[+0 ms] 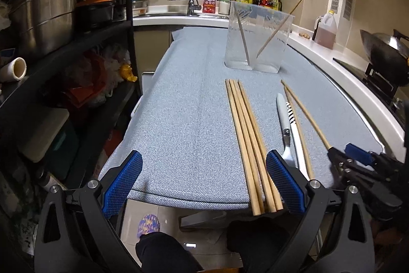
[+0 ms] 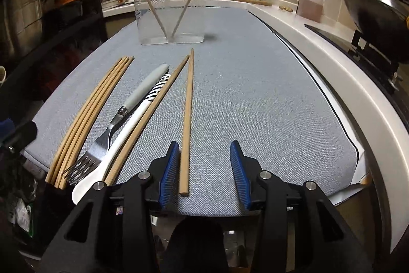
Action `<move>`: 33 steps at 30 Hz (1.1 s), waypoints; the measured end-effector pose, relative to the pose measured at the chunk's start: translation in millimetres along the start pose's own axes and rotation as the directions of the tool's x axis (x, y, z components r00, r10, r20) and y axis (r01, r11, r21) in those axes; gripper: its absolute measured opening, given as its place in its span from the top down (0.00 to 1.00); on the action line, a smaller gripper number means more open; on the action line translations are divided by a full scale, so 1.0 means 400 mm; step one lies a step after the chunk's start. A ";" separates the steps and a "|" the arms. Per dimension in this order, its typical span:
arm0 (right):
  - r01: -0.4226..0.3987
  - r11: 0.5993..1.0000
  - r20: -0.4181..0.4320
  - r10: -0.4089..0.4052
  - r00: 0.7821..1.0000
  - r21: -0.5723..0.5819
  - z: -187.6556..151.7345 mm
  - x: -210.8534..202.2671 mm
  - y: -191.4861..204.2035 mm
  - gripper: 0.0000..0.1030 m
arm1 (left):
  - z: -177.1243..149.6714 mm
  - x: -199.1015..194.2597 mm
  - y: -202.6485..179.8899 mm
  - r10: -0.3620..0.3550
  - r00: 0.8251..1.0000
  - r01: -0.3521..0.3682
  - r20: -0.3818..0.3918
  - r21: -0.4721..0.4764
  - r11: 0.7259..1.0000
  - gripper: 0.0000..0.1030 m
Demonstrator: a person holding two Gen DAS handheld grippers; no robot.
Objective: Organize utensils
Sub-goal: 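Close the right tool on a single chopstick while the left tool grasps another chopstick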
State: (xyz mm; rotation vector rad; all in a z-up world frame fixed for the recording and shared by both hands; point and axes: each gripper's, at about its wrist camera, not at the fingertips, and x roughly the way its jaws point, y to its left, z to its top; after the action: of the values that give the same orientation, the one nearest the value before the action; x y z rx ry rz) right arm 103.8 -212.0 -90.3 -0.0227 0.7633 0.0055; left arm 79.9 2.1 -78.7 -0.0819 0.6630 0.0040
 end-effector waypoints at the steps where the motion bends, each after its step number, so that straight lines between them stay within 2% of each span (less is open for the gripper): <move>1: -0.001 1.000 0.000 0.001 1.000 0.003 -0.001 0.001 0.001 0.60 | -0.002 0.010 -0.002 0.005 1.000 -0.005 -0.009 0.001 1.000 0.09; 9: -0.005 1.000 0.002 0.004 1.000 0.005 -0.004 0.003 0.004 0.60 | -0.013 0.070 -0.009 0.037 0.997 -0.034 -0.070 0.038 0.999 0.08; 16: -0.010 1.000 0.015 0.010 1.000 0.010 -0.008 0.002 0.002 0.60 | -0.017 0.066 -0.016 0.050 0.998 -0.046 -0.043 0.083 0.995 0.09; 19: -0.018 1.000 0.038 0.018 0.999 0.014 -0.017 -0.001 -0.006 0.60 | -0.026 0.056 -0.022 0.040 0.999 -0.038 -0.015 0.107 0.993 0.15; 21: -0.022 1.000 0.064 0.022 0.998 0.010 -0.027 -0.004 -0.008 0.60 | -0.038 0.052 -0.033 0.019 1.000 -0.020 0.008 0.140 0.990 0.25; 24: -0.021 1.000 0.101 0.020 0.995 0.003 -0.042 -0.007 -0.006 0.60 | -0.054 0.048 -0.038 -0.003 0.998 -0.008 0.063 0.169 0.986 0.34; 28: -0.026 1.000 0.123 0.025 0.992 0.007 -0.050 -0.011 -0.009 0.60 | -0.064 0.046 -0.038 -0.043 0.995 0.028 0.087 0.171 0.985 0.44; 31: -0.047 0.999 0.137 0.046 0.990 0.000 -0.053 -0.014 -0.006 0.69 | -0.069 0.044 -0.048 -0.069 0.993 0.049 0.099 0.196 0.979 0.61; 33: -0.069 0.998 0.141 0.068 0.988 -0.001 -0.054 -0.016 -0.002 0.80 | -0.071 0.045 -0.056 -0.092 0.991 0.069 0.099 0.214 0.974 0.79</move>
State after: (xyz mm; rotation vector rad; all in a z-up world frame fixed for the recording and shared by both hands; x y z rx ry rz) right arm 84.1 -213.4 -101.4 0.0081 0.6220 0.0705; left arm 77.4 -22.9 -110.4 0.0954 0.5477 -0.1392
